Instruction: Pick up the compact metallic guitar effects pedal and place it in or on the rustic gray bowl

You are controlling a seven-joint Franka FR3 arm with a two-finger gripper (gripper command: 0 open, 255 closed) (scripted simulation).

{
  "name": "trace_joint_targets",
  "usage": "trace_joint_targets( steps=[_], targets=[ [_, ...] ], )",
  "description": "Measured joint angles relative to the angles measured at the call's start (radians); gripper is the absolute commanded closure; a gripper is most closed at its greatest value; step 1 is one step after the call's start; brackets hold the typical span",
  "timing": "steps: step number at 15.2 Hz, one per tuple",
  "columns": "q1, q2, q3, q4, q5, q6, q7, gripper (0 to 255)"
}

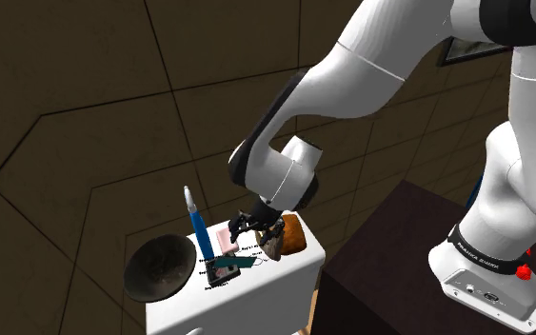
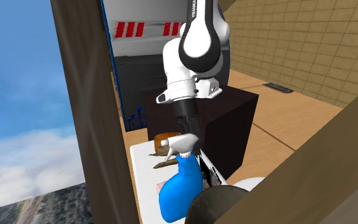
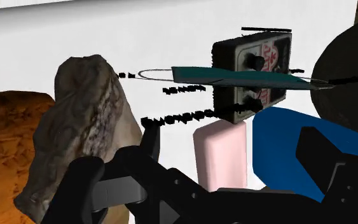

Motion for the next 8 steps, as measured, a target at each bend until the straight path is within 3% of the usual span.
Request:
trace_joint_targets(
  steps=[3, 8],
  targets=[
    [0.019, 0.085, -0.004, 0.096, 0.103, -0.003, -0.077, 0],
    [0.041, 0.174, -0.017, 0.182, 0.16, -0.003, -0.128, 0]
  ],
)
